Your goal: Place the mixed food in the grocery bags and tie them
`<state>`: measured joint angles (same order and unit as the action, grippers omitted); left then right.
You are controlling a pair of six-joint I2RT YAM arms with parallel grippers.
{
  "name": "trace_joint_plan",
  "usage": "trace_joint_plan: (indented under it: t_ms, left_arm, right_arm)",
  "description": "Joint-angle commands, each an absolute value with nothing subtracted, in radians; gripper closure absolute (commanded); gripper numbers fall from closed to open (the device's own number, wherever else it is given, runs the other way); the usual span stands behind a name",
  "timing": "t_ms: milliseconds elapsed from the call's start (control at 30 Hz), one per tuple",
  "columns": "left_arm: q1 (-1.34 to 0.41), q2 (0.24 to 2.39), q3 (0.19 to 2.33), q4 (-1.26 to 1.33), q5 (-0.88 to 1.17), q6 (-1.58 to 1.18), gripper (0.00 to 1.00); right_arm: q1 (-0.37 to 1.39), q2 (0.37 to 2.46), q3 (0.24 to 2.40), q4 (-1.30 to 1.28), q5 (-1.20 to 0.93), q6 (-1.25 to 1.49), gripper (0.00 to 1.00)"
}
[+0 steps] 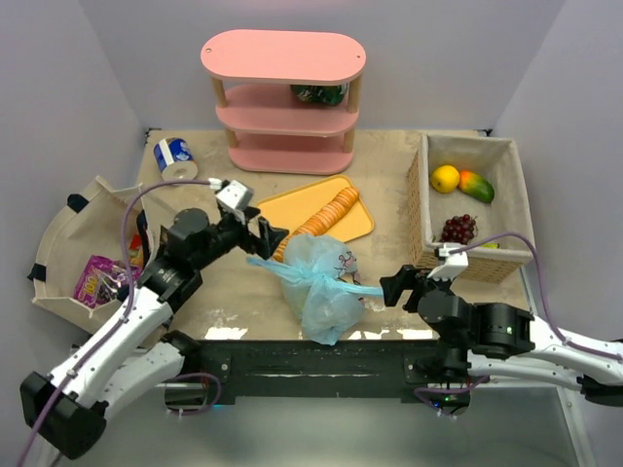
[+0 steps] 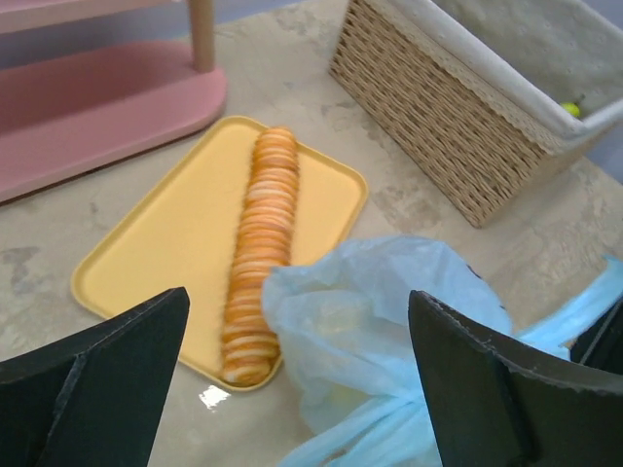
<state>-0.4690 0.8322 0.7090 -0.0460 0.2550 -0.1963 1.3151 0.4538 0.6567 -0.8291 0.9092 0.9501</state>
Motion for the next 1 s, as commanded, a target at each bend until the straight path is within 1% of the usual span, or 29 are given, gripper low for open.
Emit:
trace_joint_plan:
  t_ms: [0, 33, 67, 167, 333, 467, 567, 767, 800, 833, 900, 933, 967]
  left_arm:
    - [-0.733, 0.922, 0.781, -0.179, 0.003, -0.127, 0.00]
    - [-0.779, 0.963, 0.784, -0.179, -0.056, -0.144, 0.00]
    - [-0.851, 0.985, 0.787, -0.173, -0.064, -0.156, 0.00]
    - [-0.928, 1.061, 0.799, -0.164, -0.078, -0.207, 0.00]
    - [-0.943, 1.126, 0.798, -0.137, -0.035, -0.250, 0.00]
    - [-0.957, 1.170, 0.779, -0.120, -0.060, -0.249, 0.00]
    - [-0.965, 1.198, 0.764, -0.098, -0.037, -0.250, 0.00]
    - [-0.966, 1.218, 0.713, -0.028, 0.066, -0.264, 0.01]
    - [-0.965, 1.219, 0.710, -0.015, 0.096, -0.265, 0.04]
    - [-0.966, 1.221, 0.707, -0.015, 0.110, -0.267, 0.14]
    - [-0.965, 1.223, 0.704, 0.026, 0.136, -0.267, 0.29]
    - [-0.965, 1.220, 0.704, 0.028, 0.138, -0.267, 0.51]
    - [-0.965, 1.218, 0.707, 0.029, 0.138, -0.267, 0.62]
  right_arm:
    - [1.316, 0.497, 0.683, -0.758, 0.885, 0.858, 0.12]
    - [1.315, 0.497, 0.675, -0.732, 0.881, 0.856, 0.11]
    - [1.315, 0.494, 0.669, -0.718, 0.873, 0.848, 0.11]
    - [1.315, 0.480, 0.641, -0.683, 0.853, 0.839, 0.09]
    - [1.316, 0.454, 0.621, -0.693, 0.845, 0.841, 0.08]
    - [1.316, 0.428, 0.603, -0.693, 0.845, 0.841, 0.08]
    - [1.315, 0.411, 0.598, -0.687, 0.848, 0.835, 0.07]
    - [1.316, 0.397, 0.597, -0.698, 0.864, 0.844, 0.07]
    - [1.316, 0.397, 0.597, -0.701, 0.864, 0.845, 0.07]
    - [1.315, 0.399, 0.597, -0.701, 0.868, 0.847, 0.07]
    - [1.316, 0.397, 0.598, -0.709, 0.871, 0.854, 0.07]
    - [1.316, 0.396, 0.598, -0.710, 0.879, 0.857, 0.07]
    - [1.315, 0.396, 0.600, -0.718, 0.882, 0.867, 0.07]
